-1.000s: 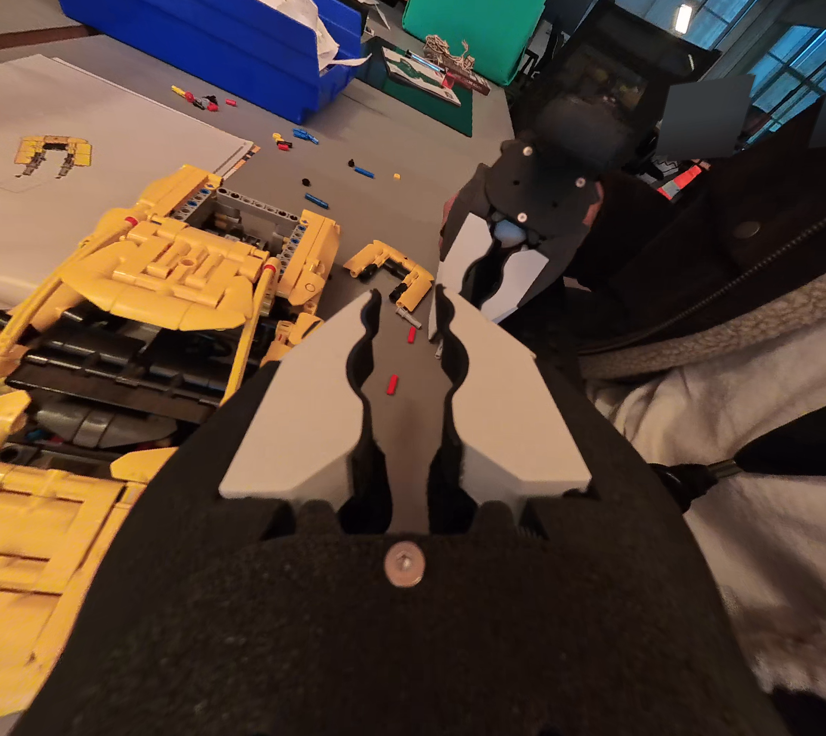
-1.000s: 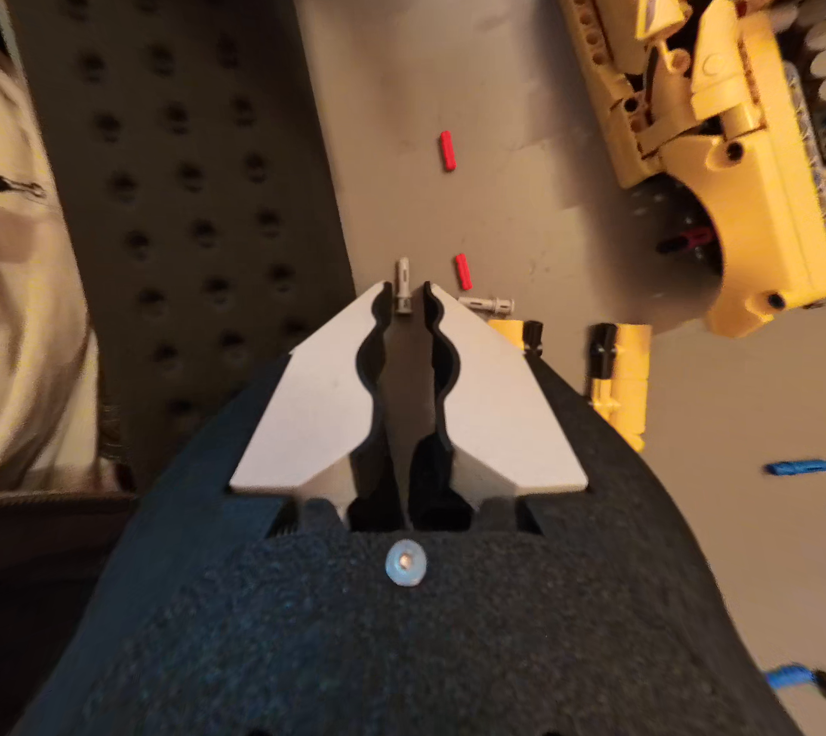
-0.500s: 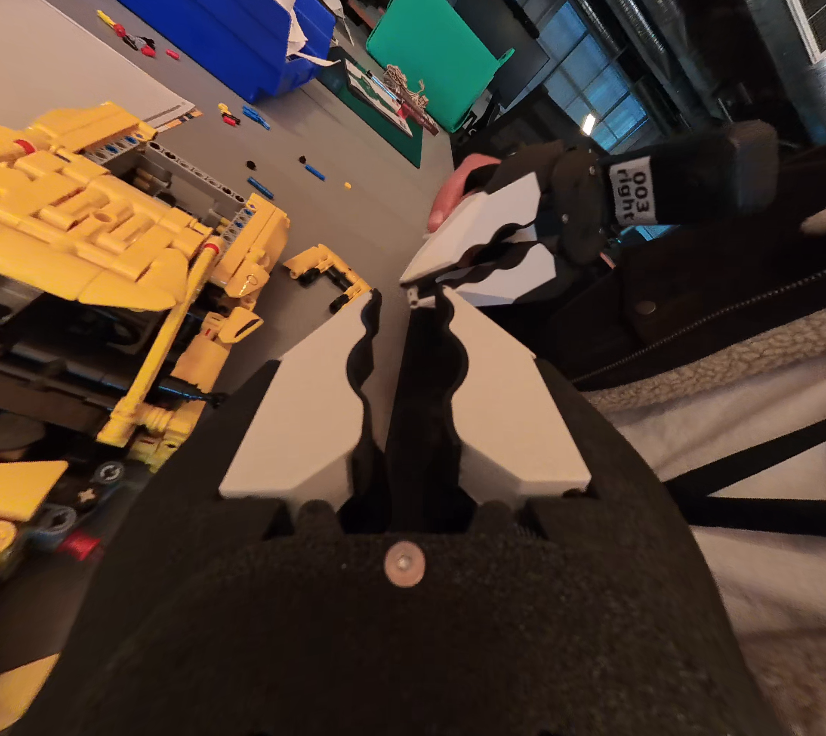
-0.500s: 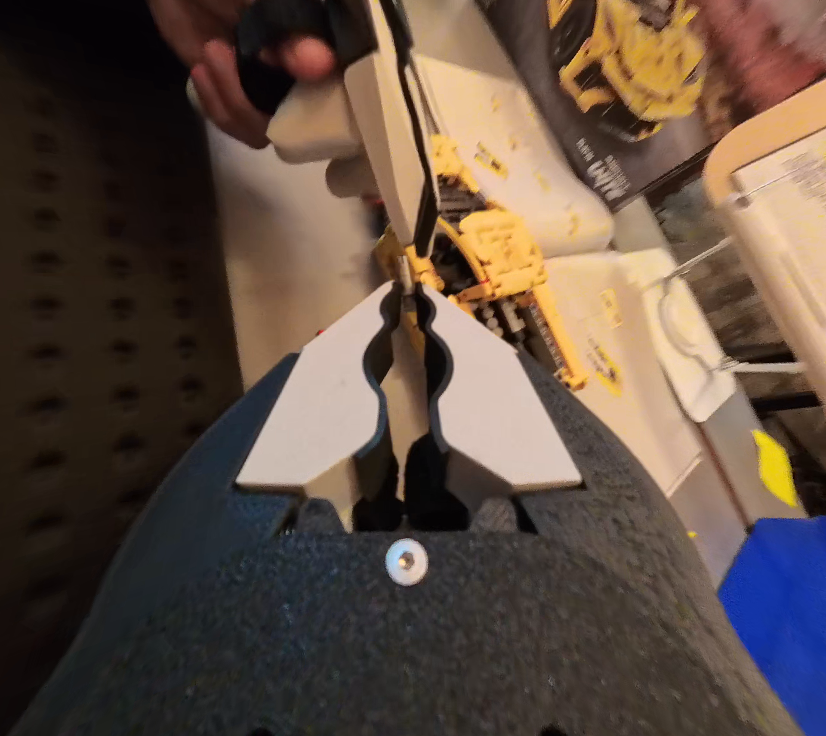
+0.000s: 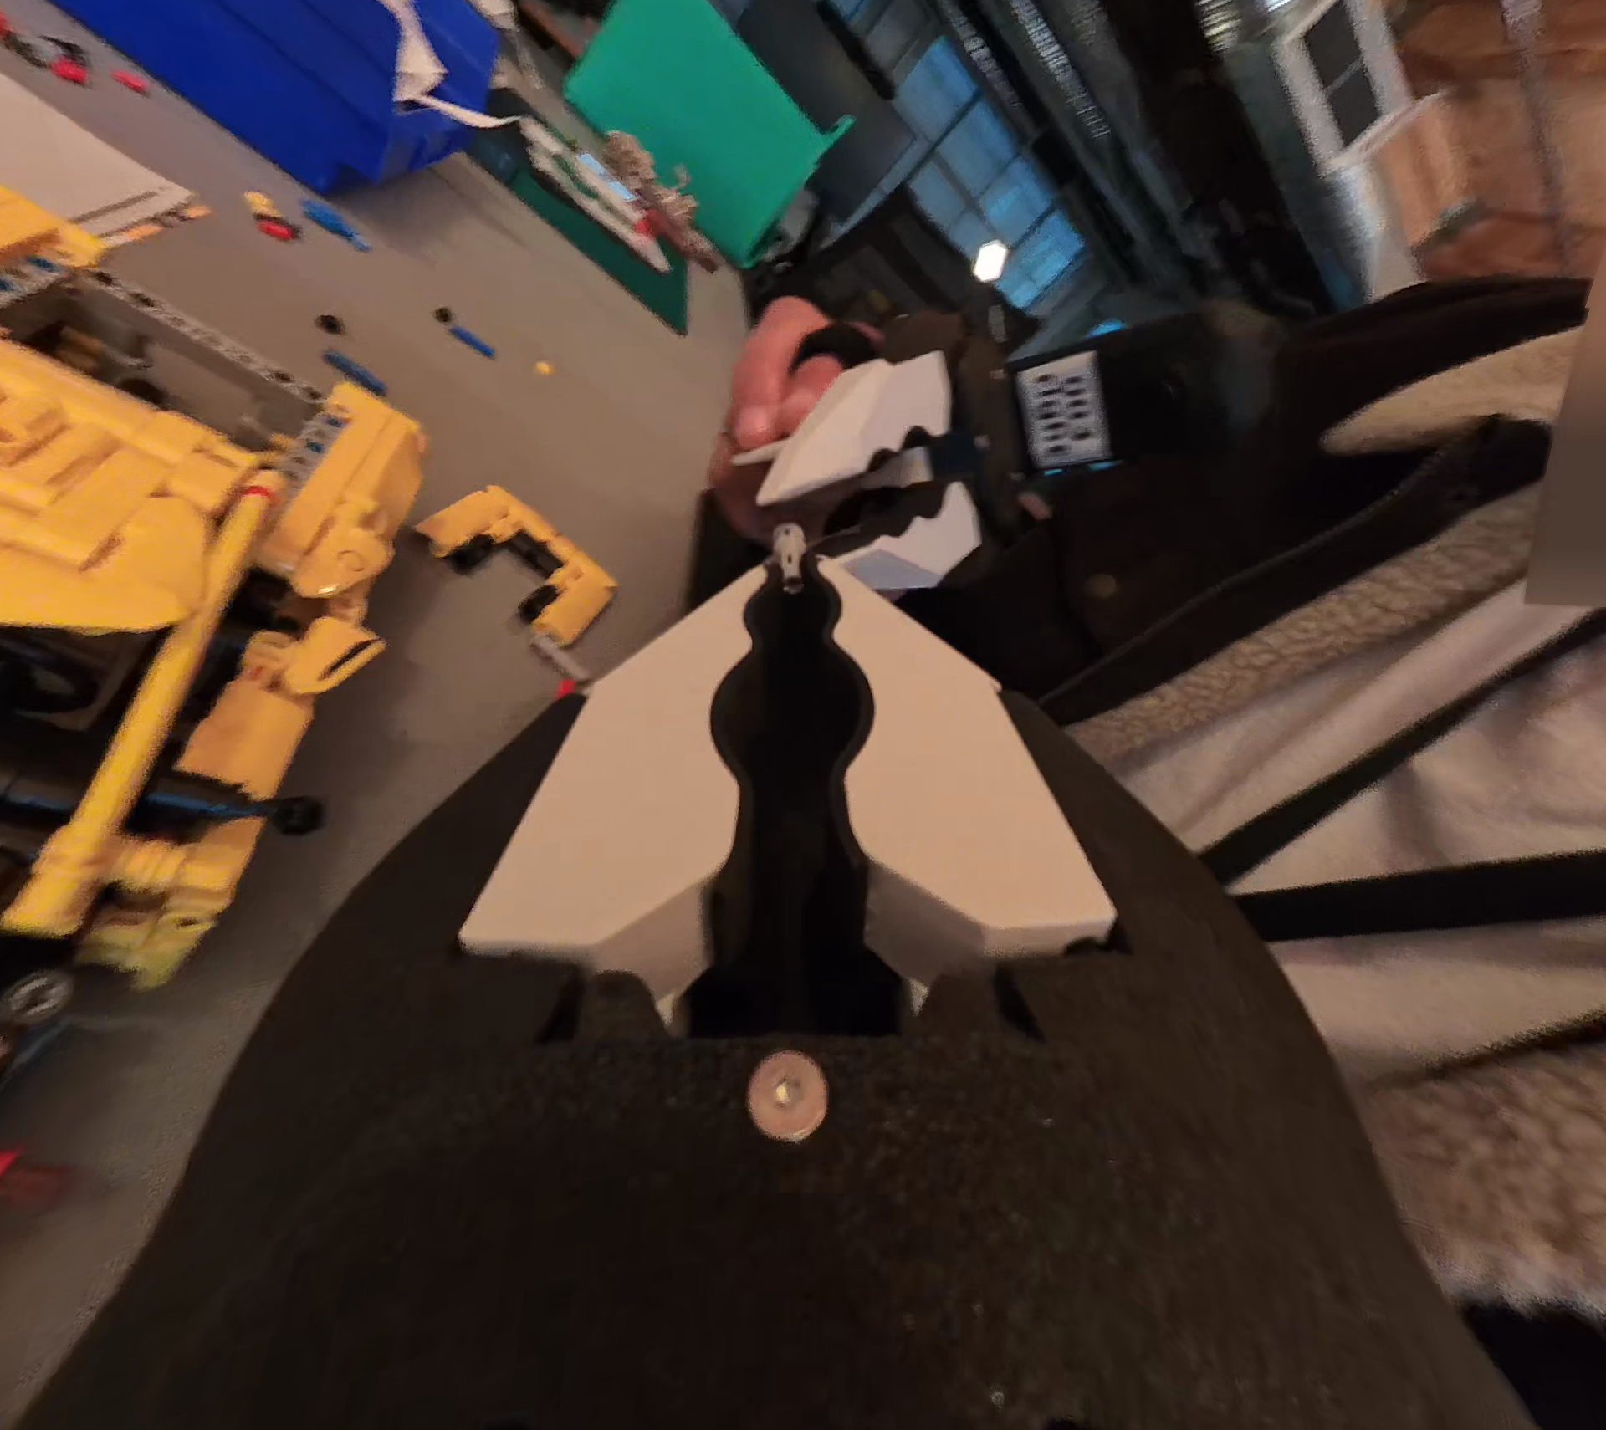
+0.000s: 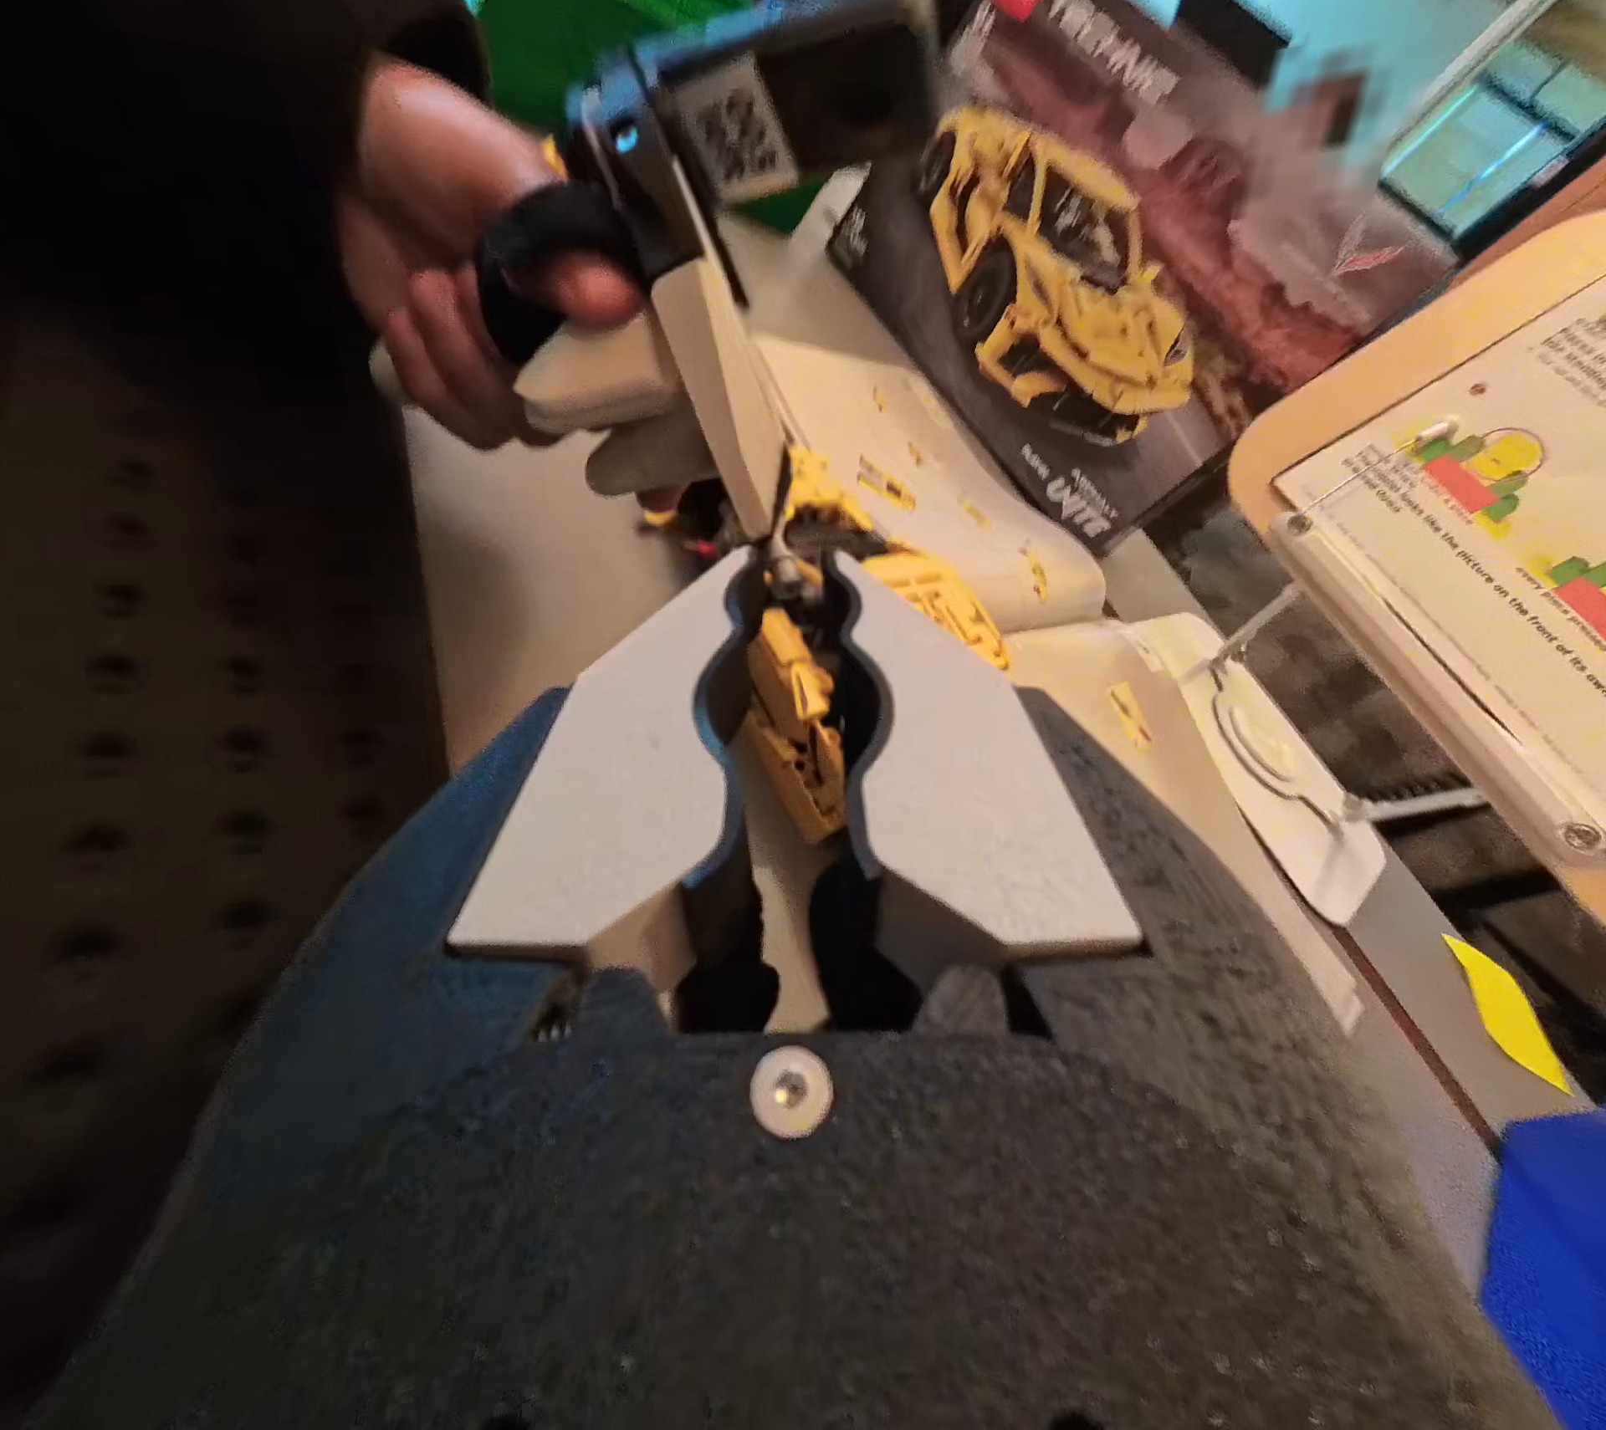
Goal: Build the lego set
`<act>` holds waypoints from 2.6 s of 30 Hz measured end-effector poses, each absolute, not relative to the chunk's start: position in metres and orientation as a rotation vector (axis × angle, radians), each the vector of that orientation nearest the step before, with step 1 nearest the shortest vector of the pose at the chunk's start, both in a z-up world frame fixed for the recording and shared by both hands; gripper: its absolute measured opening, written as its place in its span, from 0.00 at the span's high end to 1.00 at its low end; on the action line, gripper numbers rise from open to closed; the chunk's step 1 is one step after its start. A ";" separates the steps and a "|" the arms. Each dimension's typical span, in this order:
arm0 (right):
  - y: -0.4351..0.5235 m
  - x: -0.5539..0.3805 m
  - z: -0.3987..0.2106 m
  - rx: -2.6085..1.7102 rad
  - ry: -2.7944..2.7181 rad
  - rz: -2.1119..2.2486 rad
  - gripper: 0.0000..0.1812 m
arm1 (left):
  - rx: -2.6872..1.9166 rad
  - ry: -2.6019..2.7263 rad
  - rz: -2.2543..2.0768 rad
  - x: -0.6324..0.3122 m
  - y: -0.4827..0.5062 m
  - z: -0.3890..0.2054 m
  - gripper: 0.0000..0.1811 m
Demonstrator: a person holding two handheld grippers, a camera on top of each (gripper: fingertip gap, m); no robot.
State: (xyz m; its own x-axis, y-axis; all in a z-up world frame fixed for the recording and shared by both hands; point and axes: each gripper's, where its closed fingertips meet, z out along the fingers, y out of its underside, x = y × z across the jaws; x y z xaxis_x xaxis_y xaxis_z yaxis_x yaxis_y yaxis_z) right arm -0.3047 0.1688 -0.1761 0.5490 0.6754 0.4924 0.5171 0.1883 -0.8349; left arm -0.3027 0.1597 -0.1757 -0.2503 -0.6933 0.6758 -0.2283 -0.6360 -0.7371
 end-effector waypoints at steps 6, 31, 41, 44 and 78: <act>0.147 -0.315 -0.152 -1.396 -1.043 0.487 0.90 | -1.476 0.966 -2.514 -0.321 0.145 -0.137 0.98; 0.148 -0.317 -0.153 -1.438 -1.109 0.467 0.97 | -1.566 0.971 -2.546 -0.318 0.143 -0.148 0.98; 0.161 -0.316 -0.167 -1.660 -0.958 0.630 0.97 | -1.599 0.957 -2.363 -0.312 0.155 -0.156 0.96; 0.161 -0.315 -0.167 -1.642 -0.984 0.565 0.96 | -1.604 0.952 -2.359 -0.312 0.156 -0.157 0.98; 0.158 -0.322 -0.157 -1.538 -1.052 0.540 0.97 | -1.596 0.837 -2.594 -0.315 0.155 -0.150 0.97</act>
